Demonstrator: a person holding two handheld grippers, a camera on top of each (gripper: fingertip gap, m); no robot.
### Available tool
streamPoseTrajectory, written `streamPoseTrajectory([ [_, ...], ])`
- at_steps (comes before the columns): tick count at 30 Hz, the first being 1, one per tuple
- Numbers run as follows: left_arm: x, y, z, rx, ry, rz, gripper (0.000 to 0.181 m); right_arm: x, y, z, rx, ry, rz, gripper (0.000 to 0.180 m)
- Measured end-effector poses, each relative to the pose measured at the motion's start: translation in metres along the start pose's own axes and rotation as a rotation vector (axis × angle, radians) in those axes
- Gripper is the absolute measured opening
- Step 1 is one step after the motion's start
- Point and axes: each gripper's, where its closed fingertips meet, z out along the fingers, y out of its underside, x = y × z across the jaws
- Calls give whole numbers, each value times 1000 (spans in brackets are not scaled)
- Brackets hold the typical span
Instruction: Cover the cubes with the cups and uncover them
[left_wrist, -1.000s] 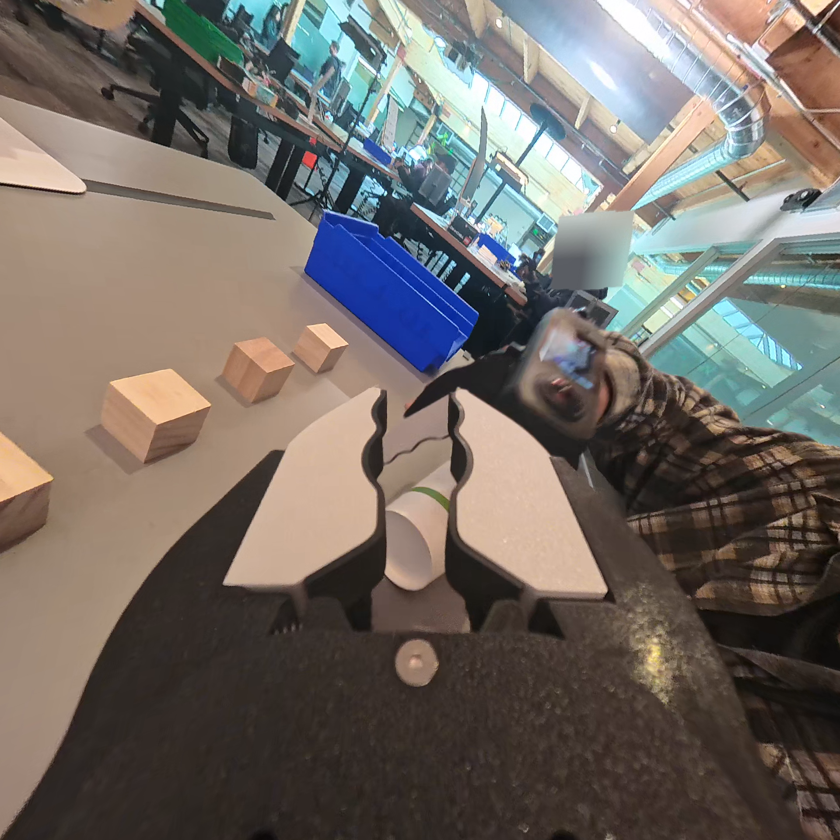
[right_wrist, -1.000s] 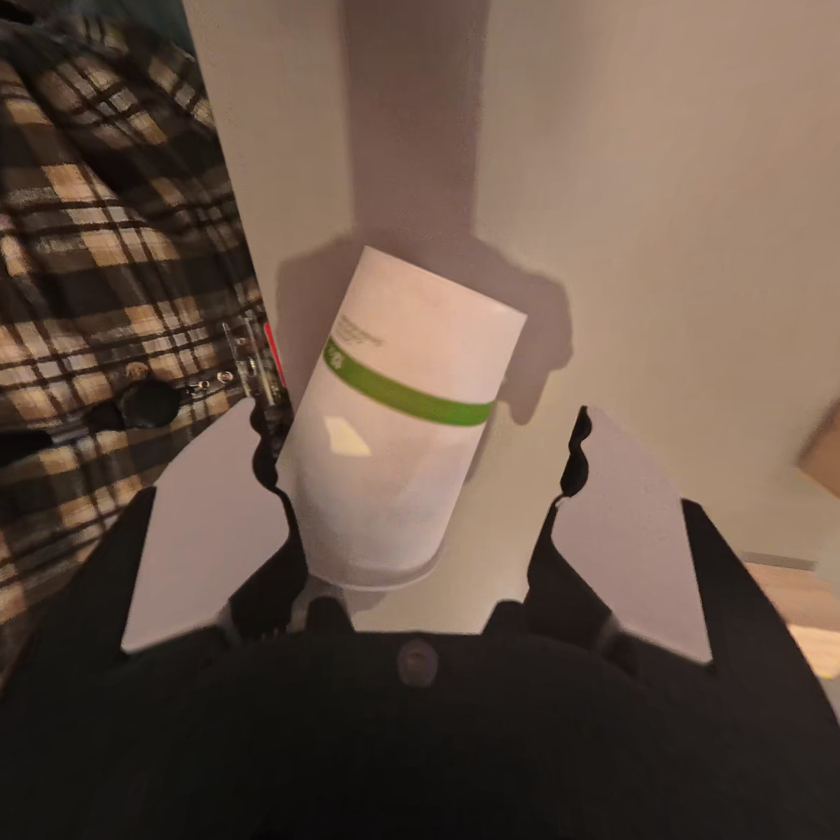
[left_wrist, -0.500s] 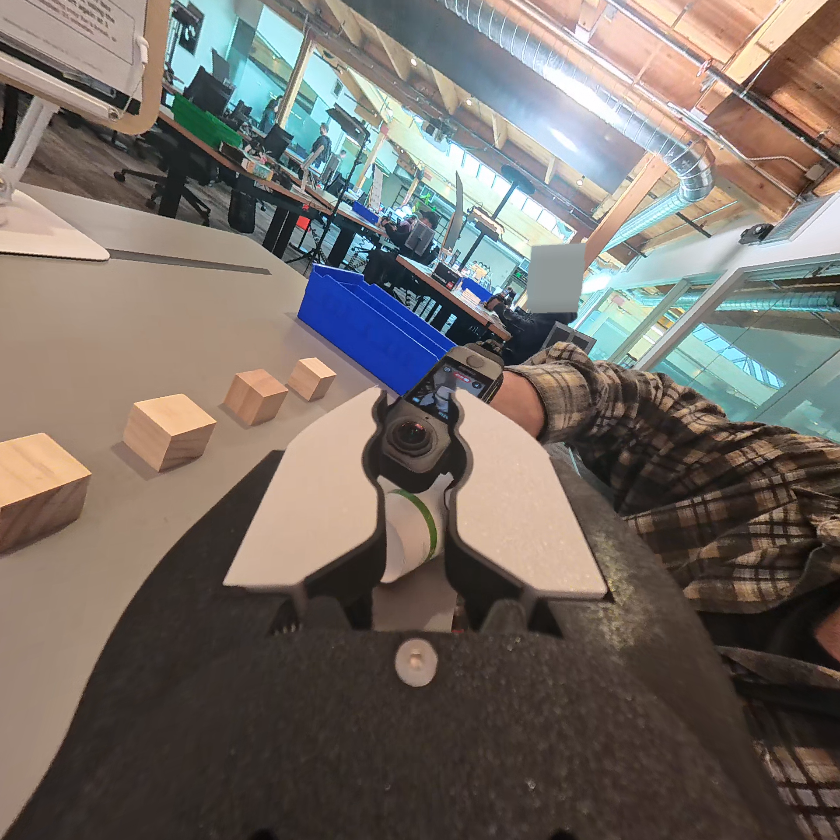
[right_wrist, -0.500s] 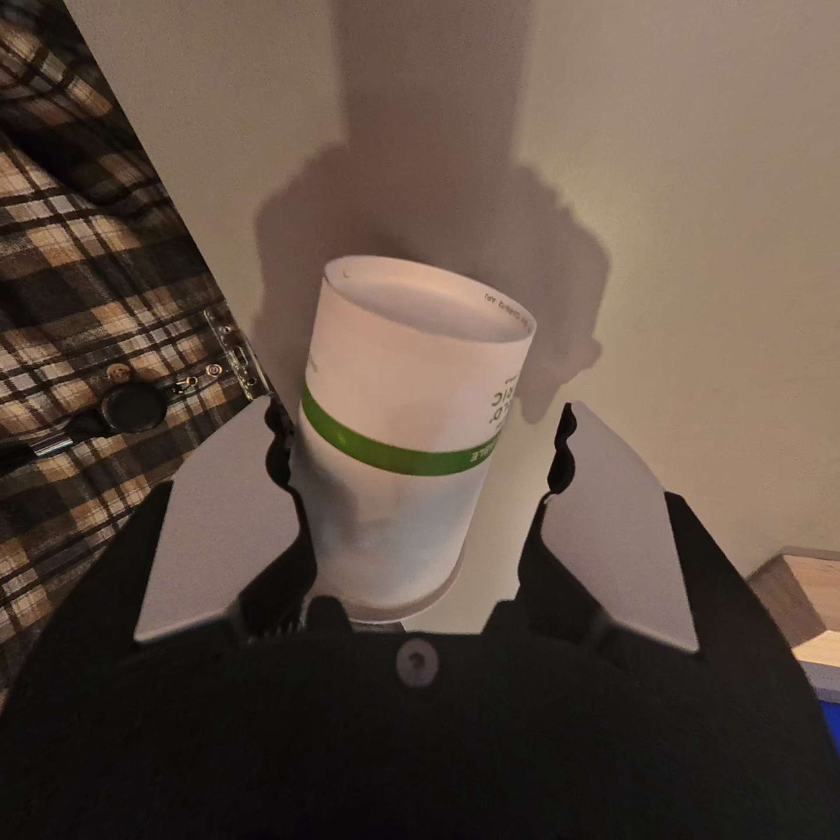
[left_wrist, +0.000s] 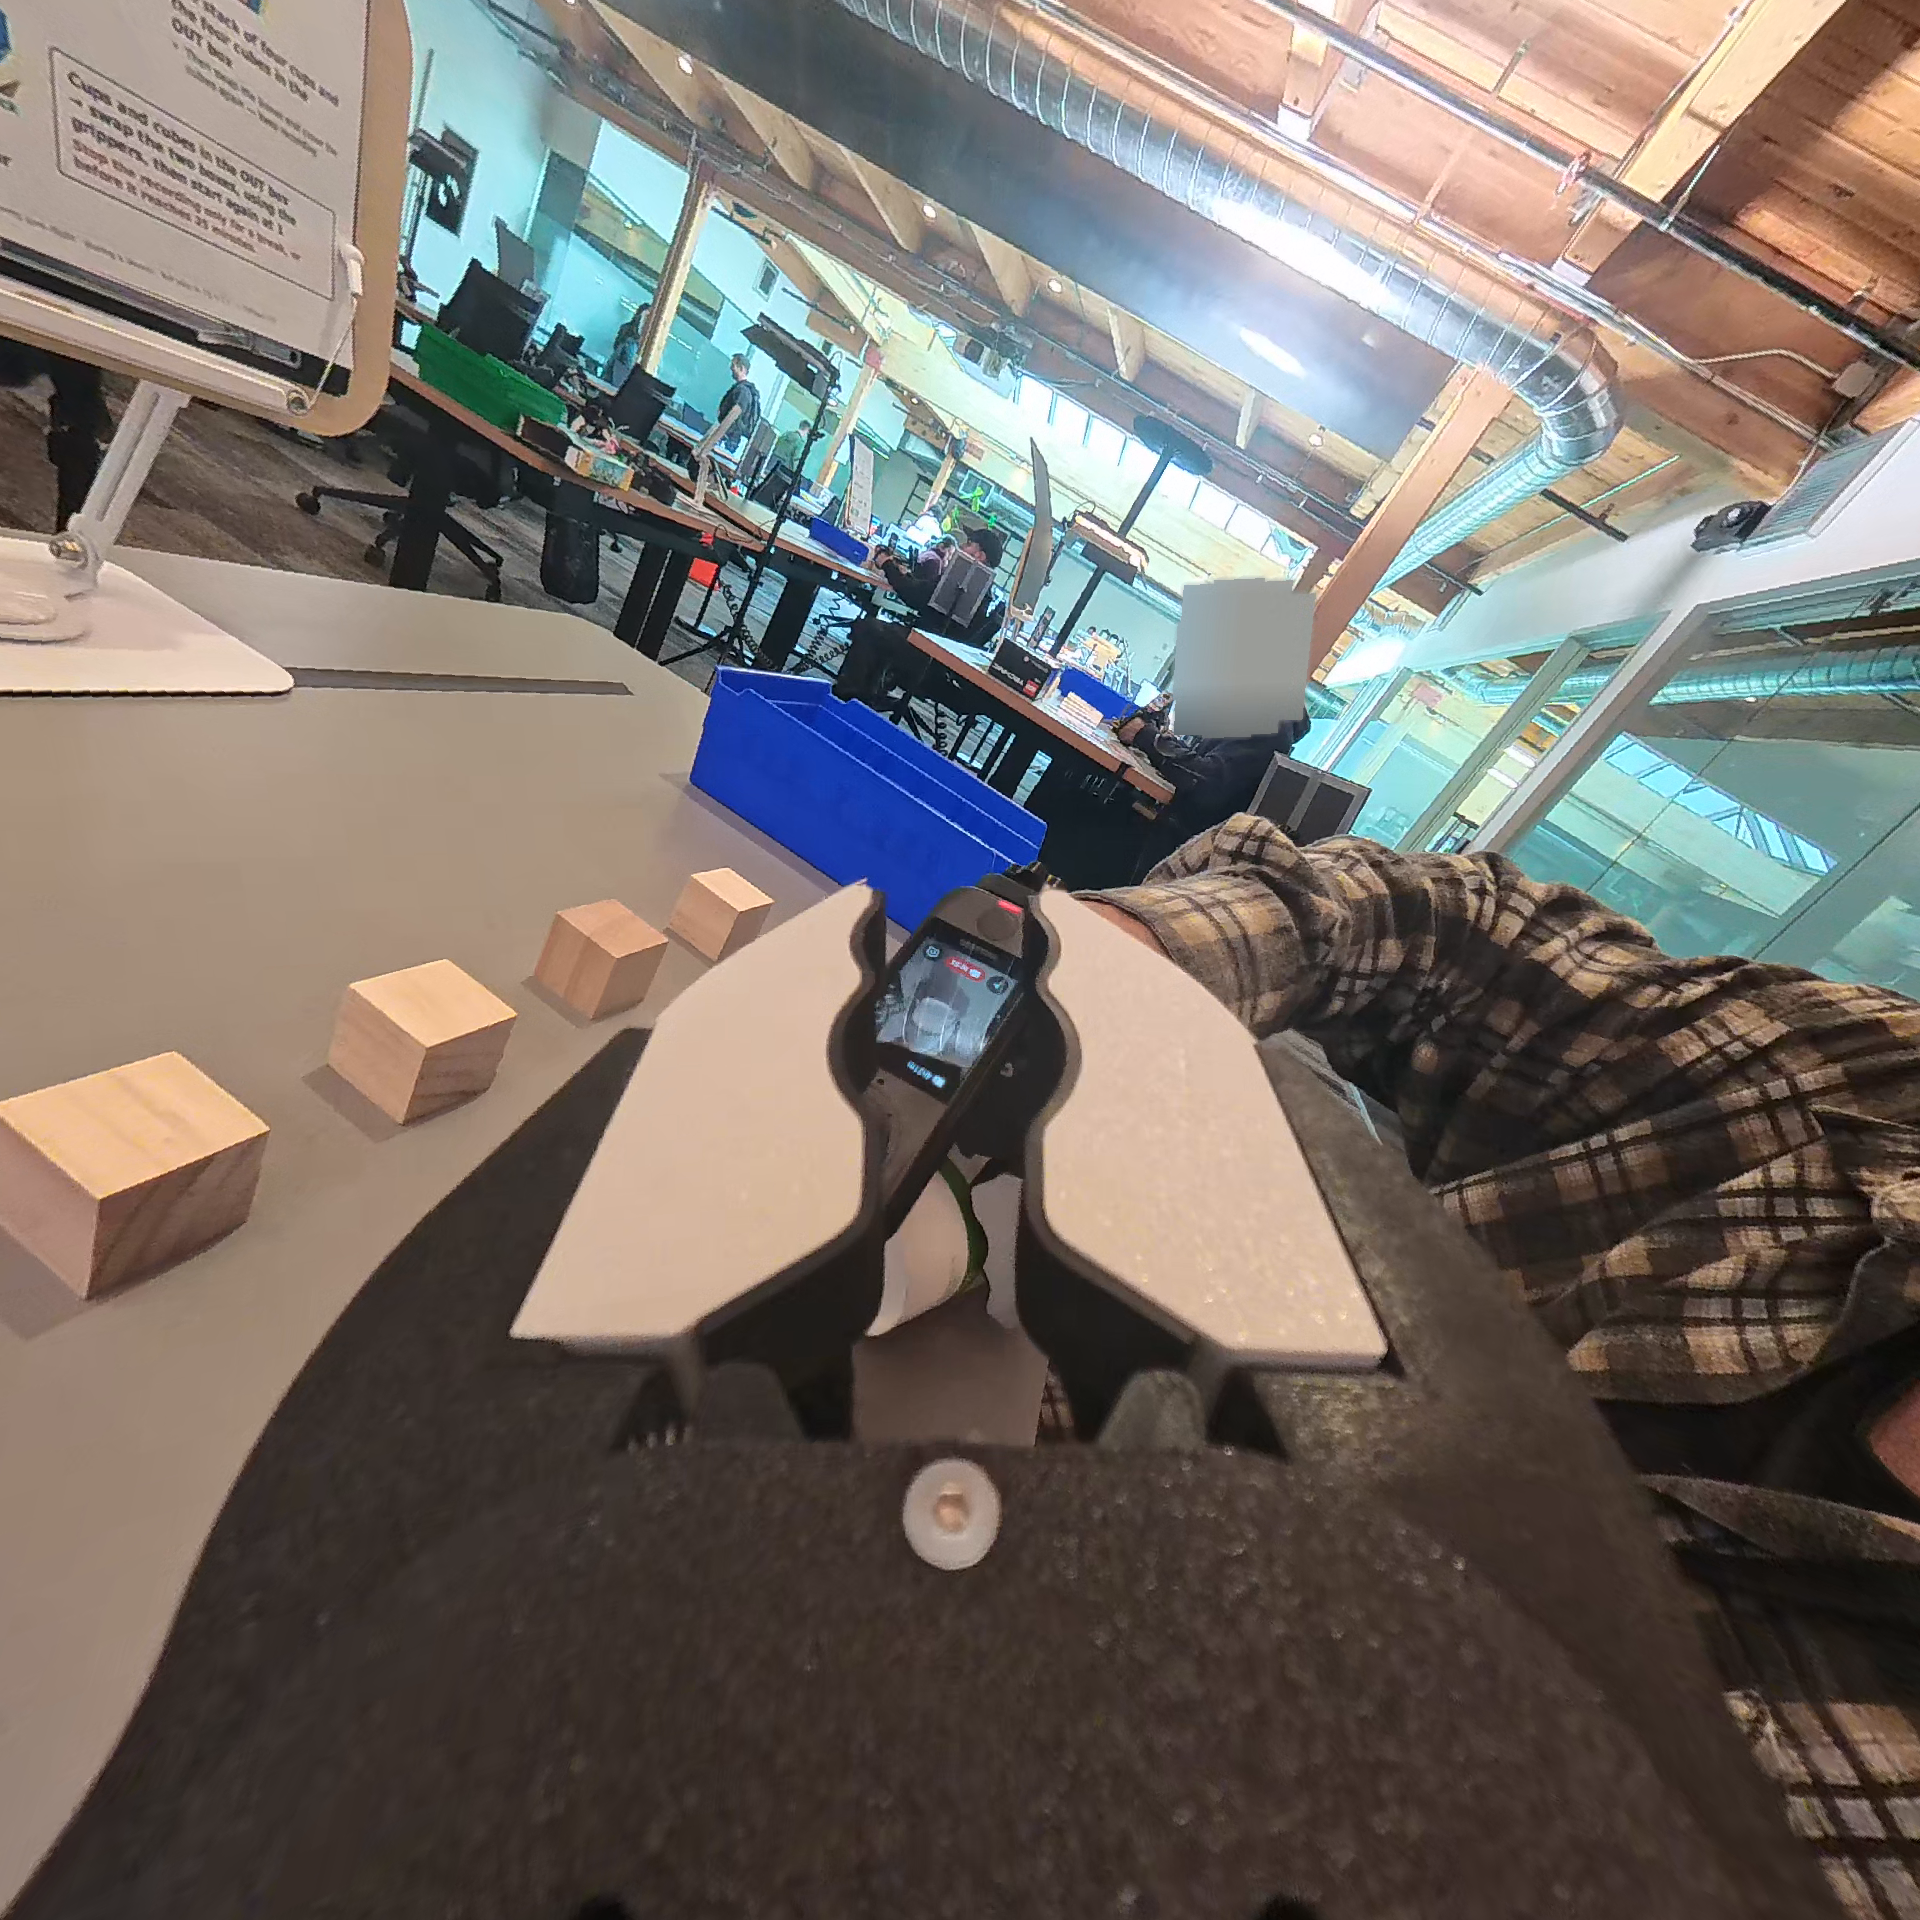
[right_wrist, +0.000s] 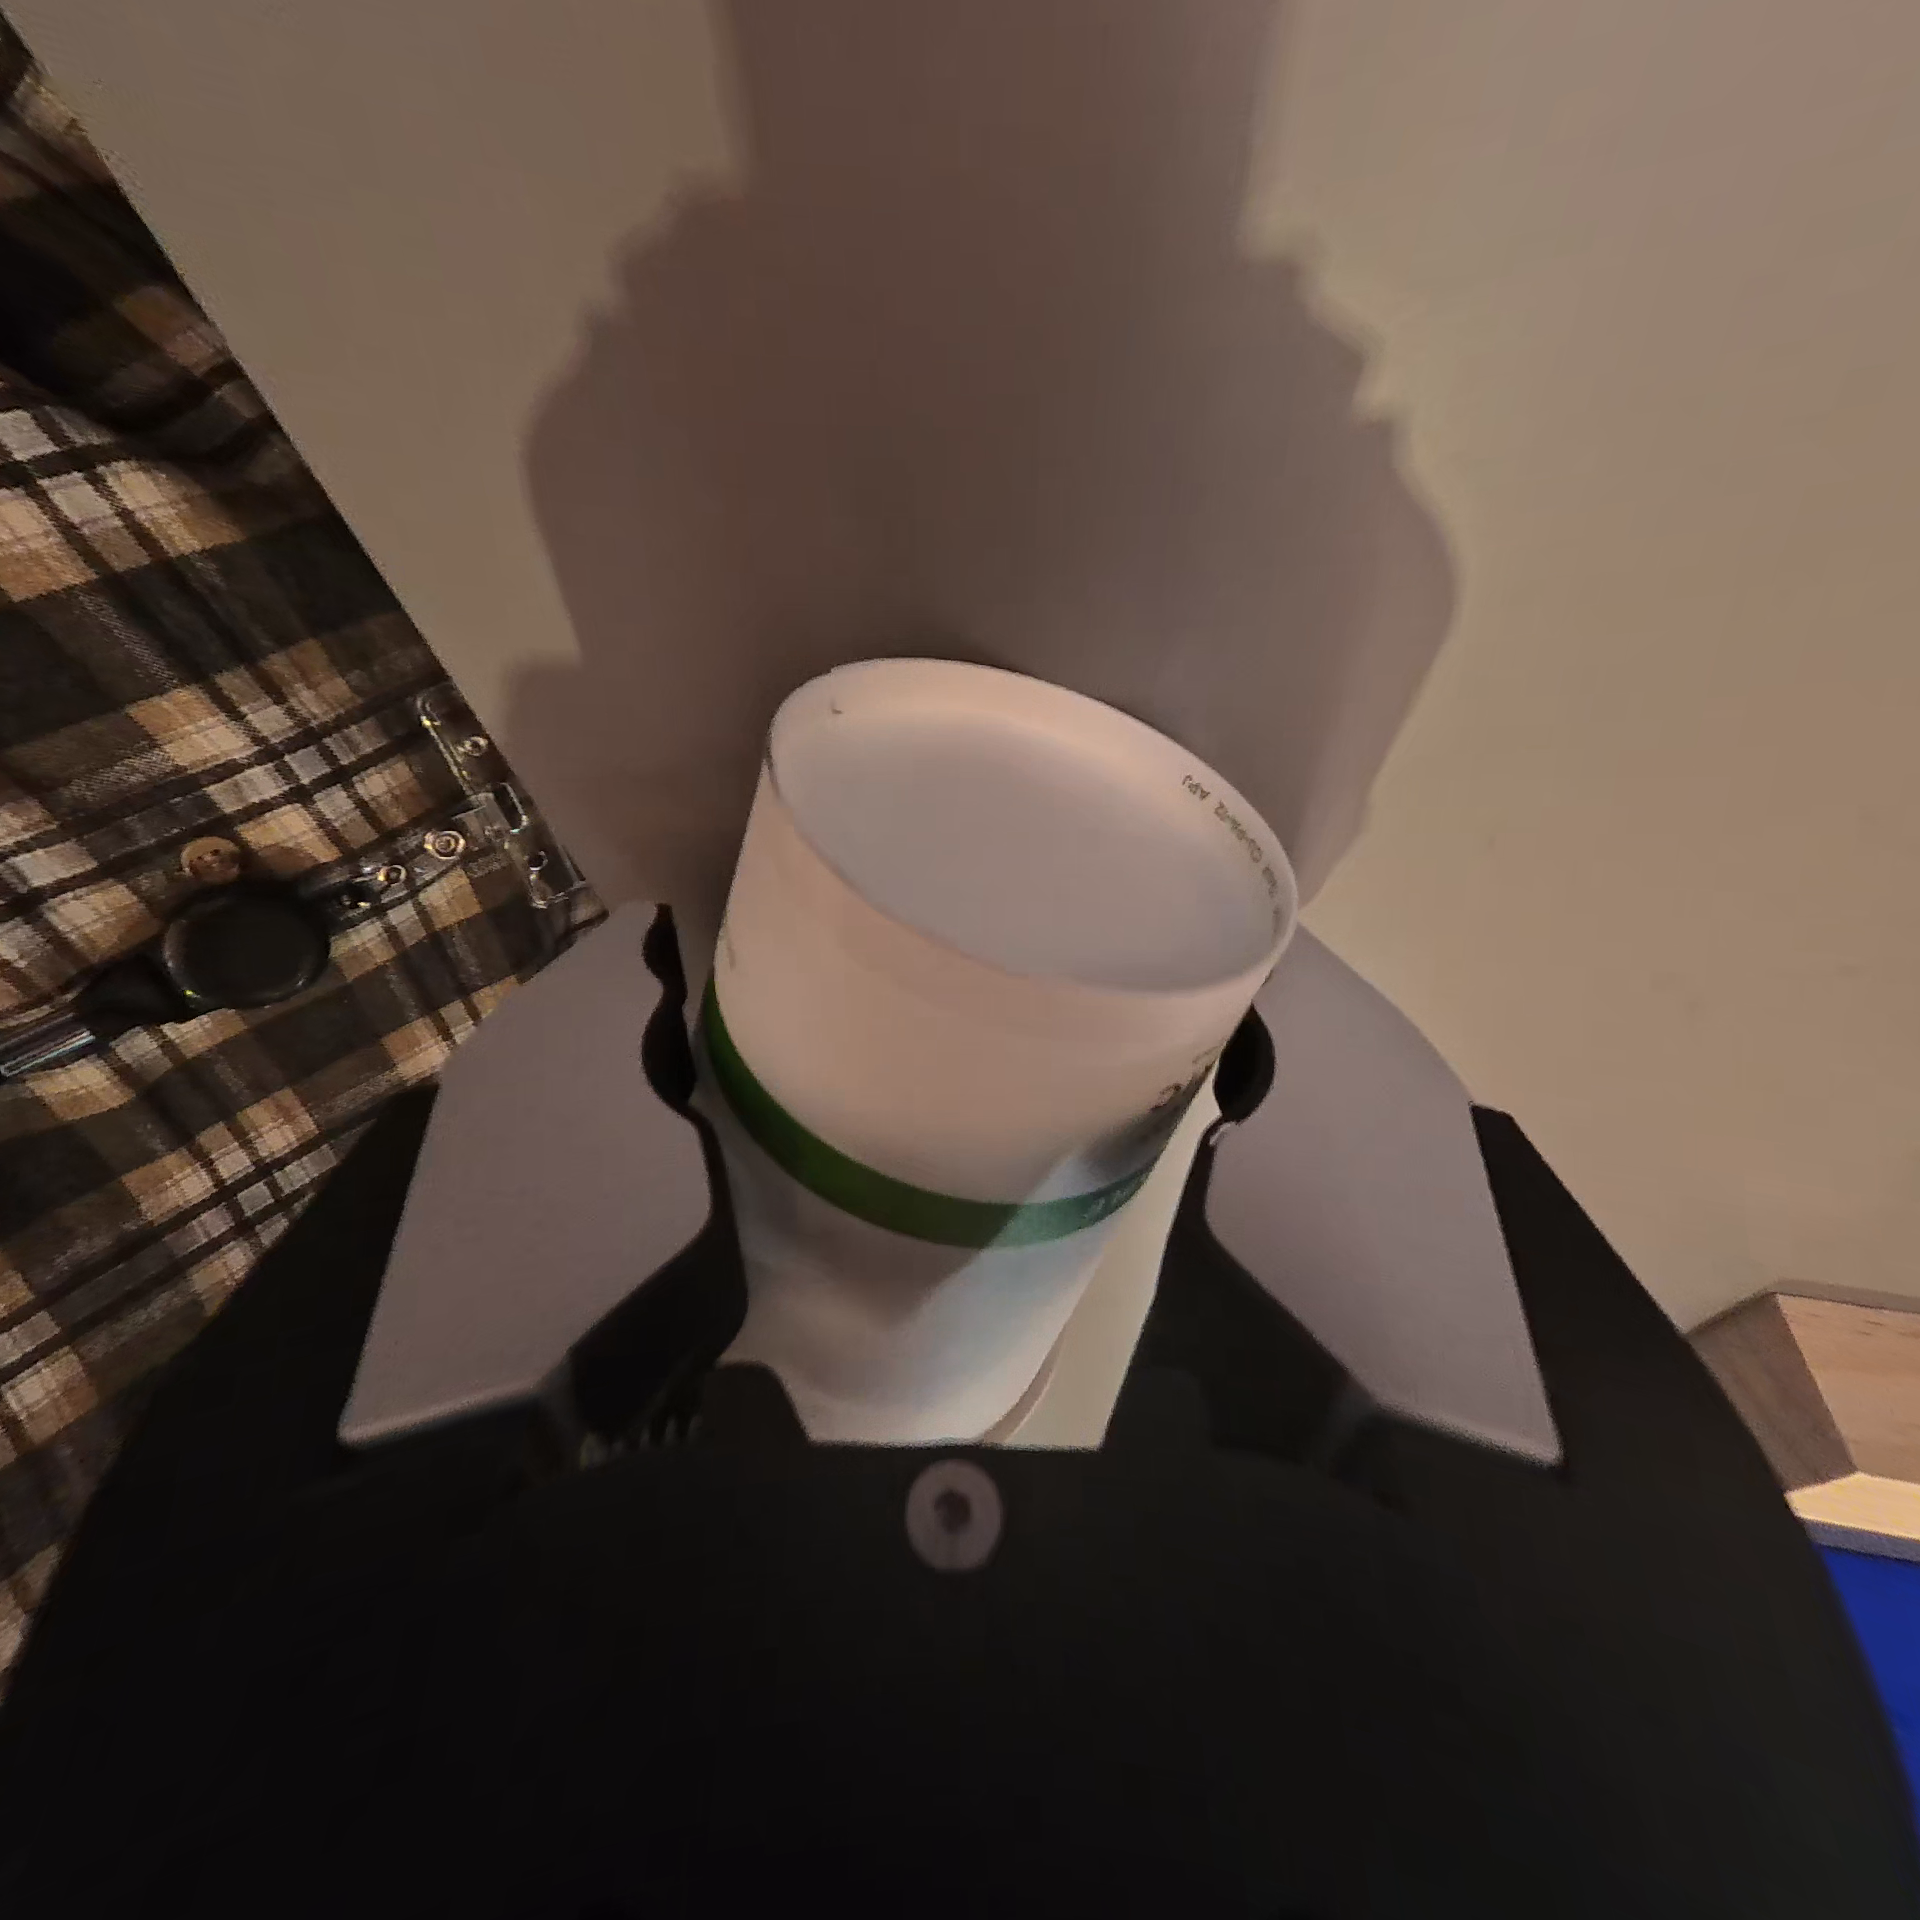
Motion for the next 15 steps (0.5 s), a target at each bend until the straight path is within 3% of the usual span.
streamPoseTrajectory([
  [6, 3, -1, 0, 4, 16, 3, 24, 11, -3, -6, 76, 25, 12, 99],
  [15, 5, -1, 0, 7, 27, 6, 24, 25, -14, -39, 442, -9, 49, 98],
])
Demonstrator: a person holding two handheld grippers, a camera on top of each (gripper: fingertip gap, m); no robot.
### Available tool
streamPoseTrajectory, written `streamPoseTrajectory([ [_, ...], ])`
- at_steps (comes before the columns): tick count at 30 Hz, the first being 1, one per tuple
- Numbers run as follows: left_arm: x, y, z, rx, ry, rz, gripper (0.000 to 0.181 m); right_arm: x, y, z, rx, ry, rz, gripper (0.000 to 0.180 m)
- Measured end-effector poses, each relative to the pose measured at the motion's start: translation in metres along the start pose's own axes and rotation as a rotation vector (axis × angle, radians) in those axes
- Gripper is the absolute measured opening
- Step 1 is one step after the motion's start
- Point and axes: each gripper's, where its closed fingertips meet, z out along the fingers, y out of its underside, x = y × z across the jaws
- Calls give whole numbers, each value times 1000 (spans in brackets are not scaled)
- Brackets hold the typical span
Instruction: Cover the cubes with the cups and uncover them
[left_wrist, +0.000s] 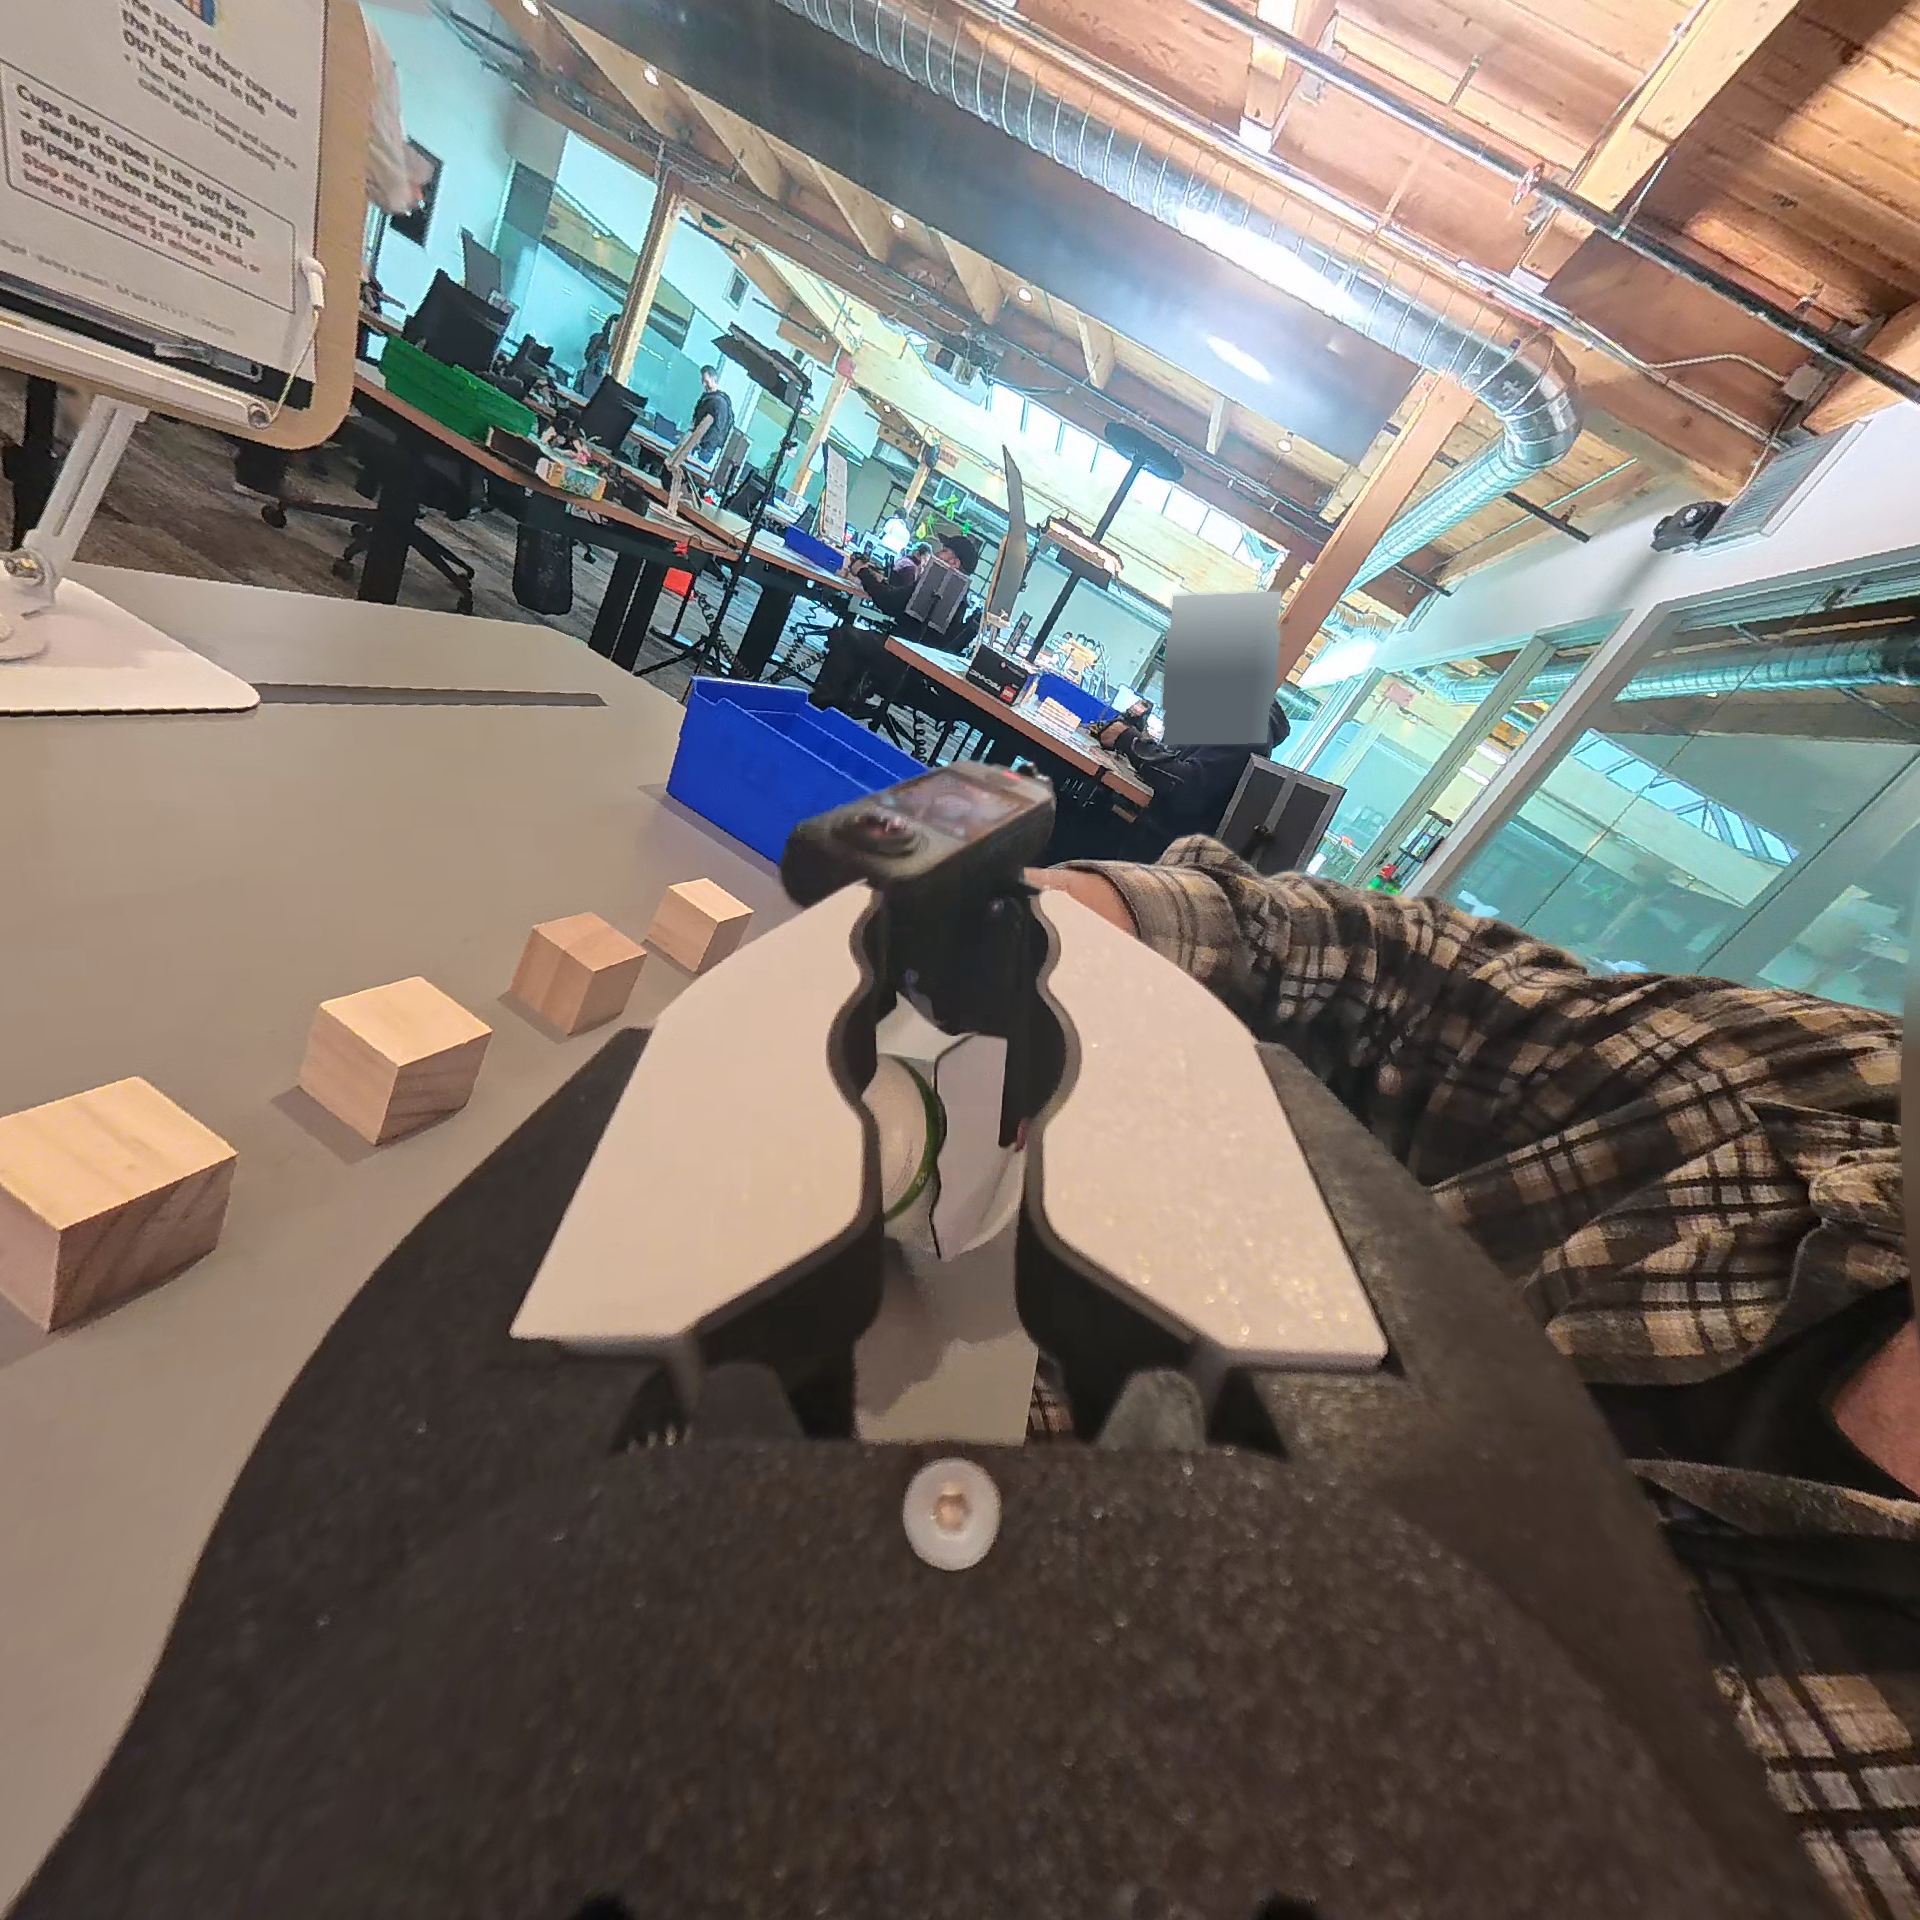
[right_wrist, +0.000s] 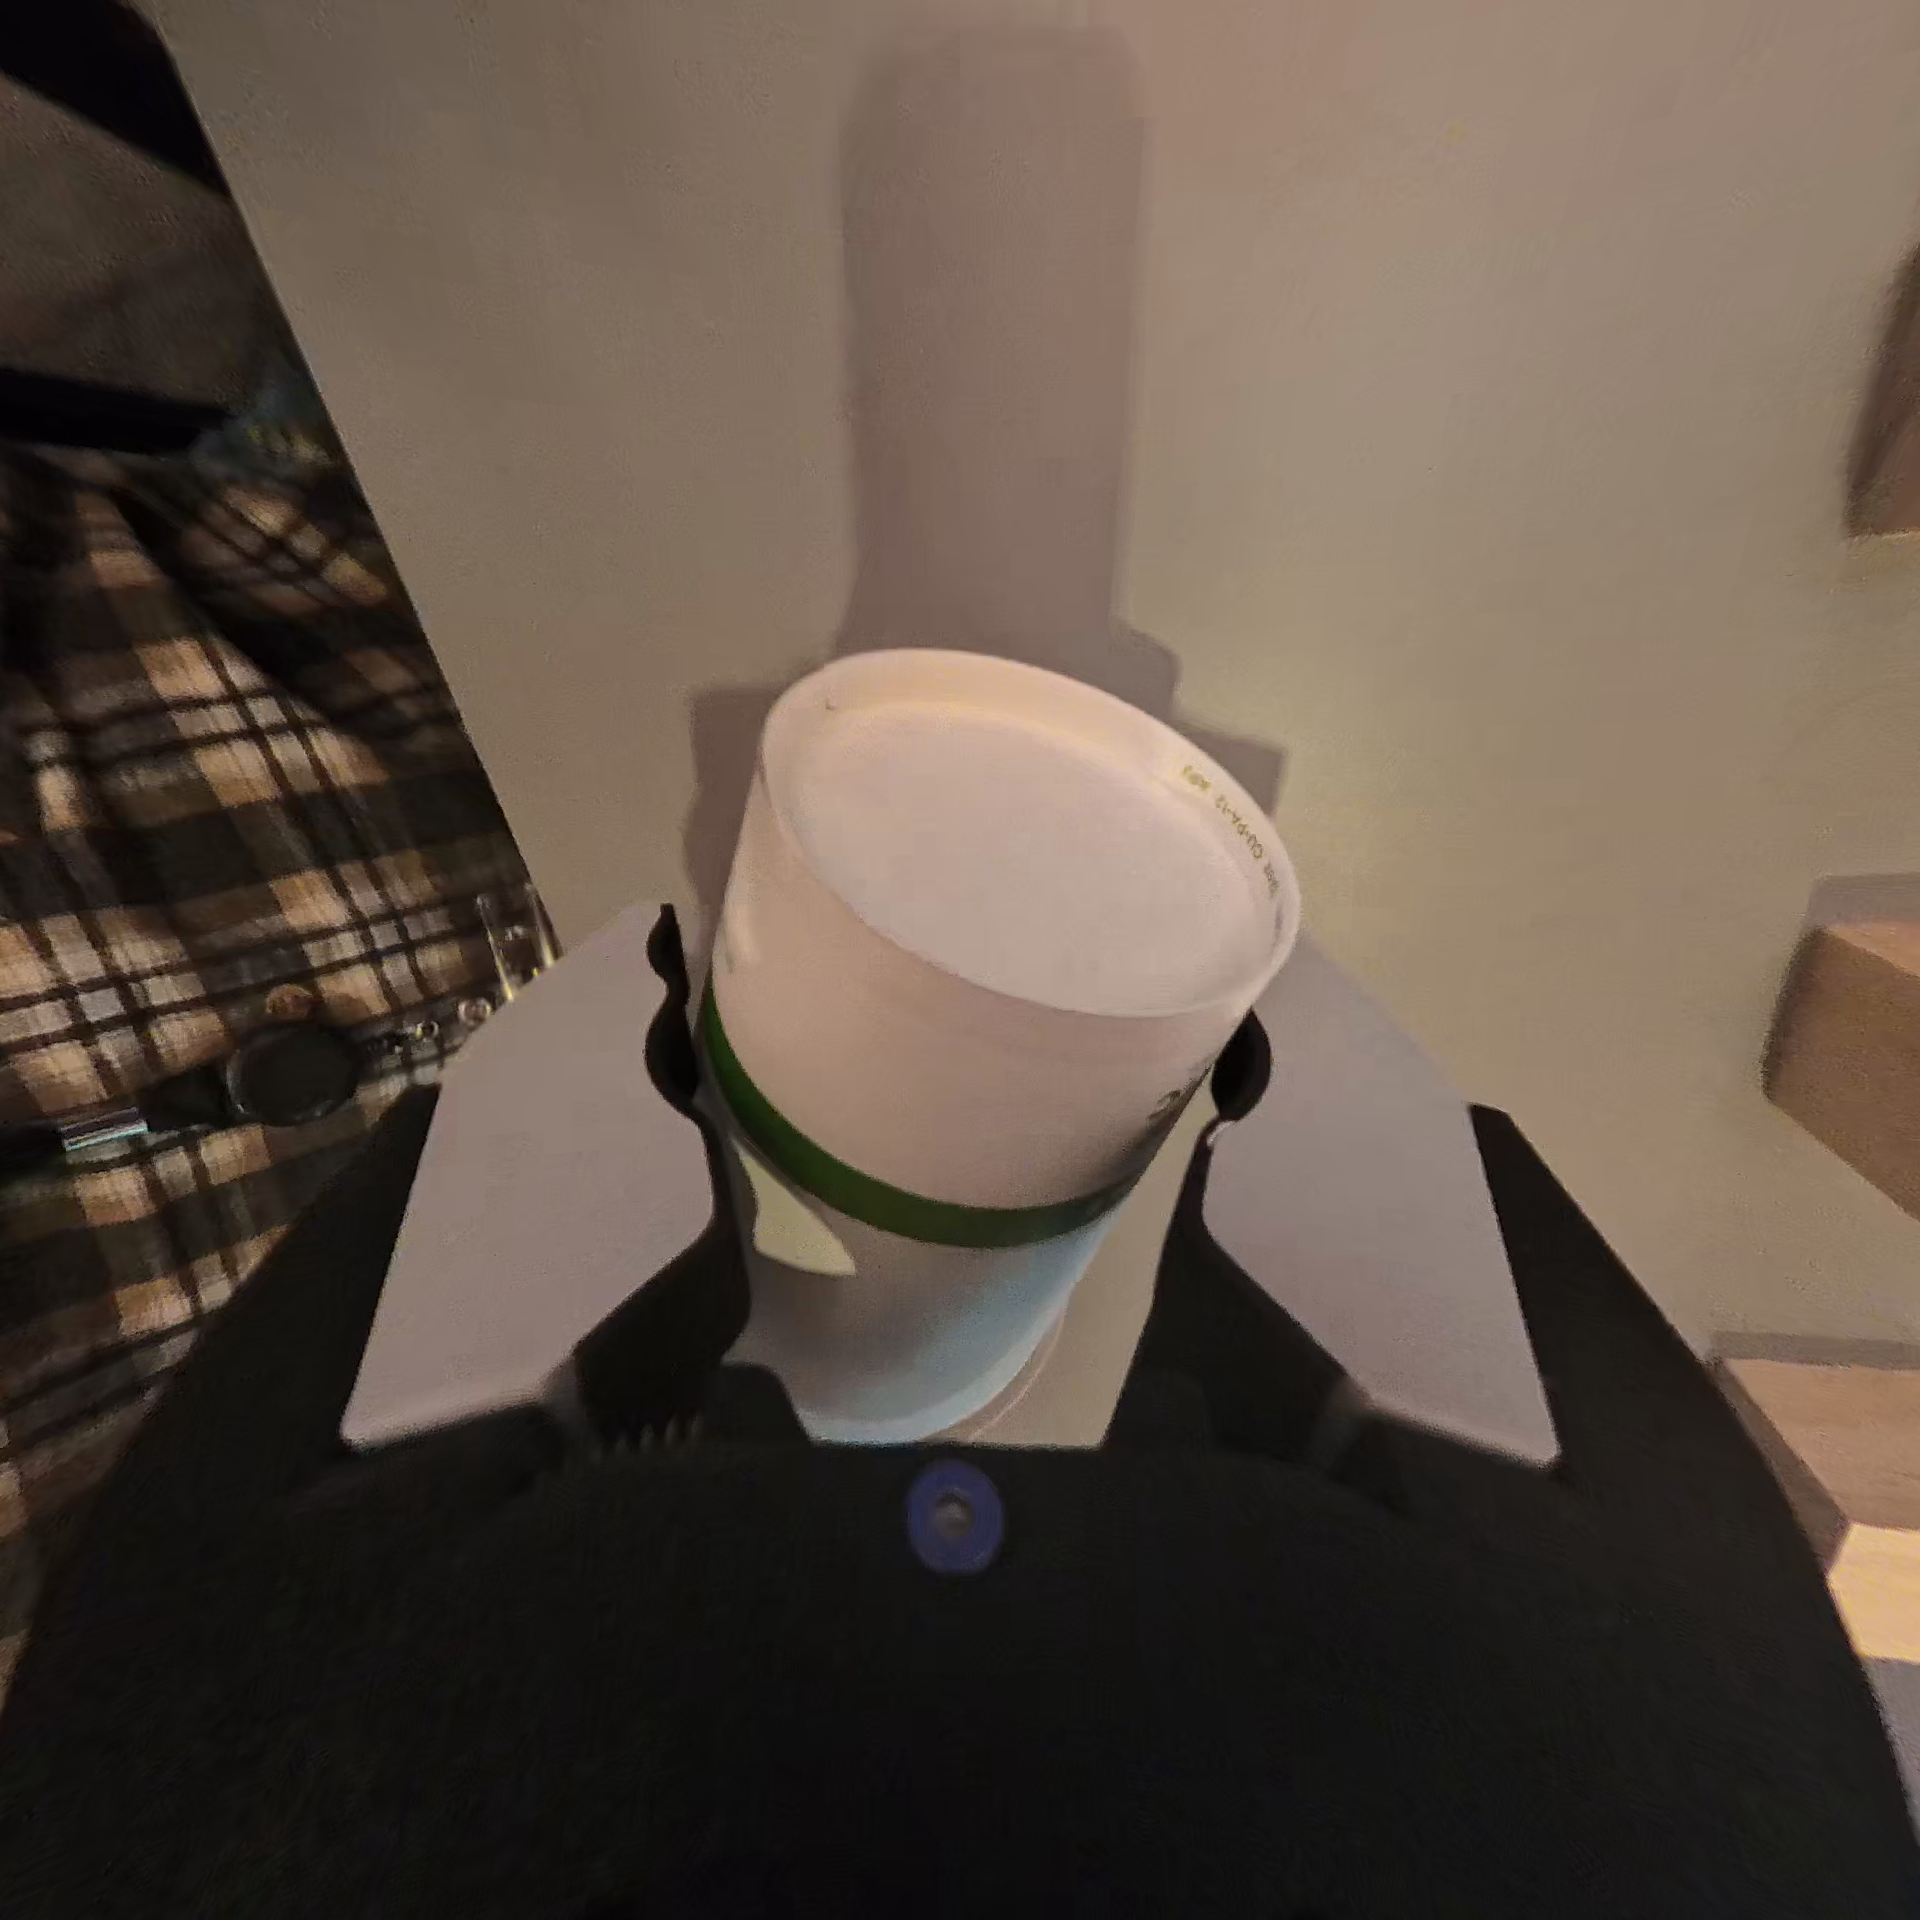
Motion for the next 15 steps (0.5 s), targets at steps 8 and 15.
streamPoseTrajectory([
  [8, 3, 3, 4, -14, 3, 9, 24, 16, -30, -44, 499, 59, -23, 98],
  [15, 5, 5, 7, -21, 6, 14, 24, 30, -29, -50, 761, 159, -104, 98],
])
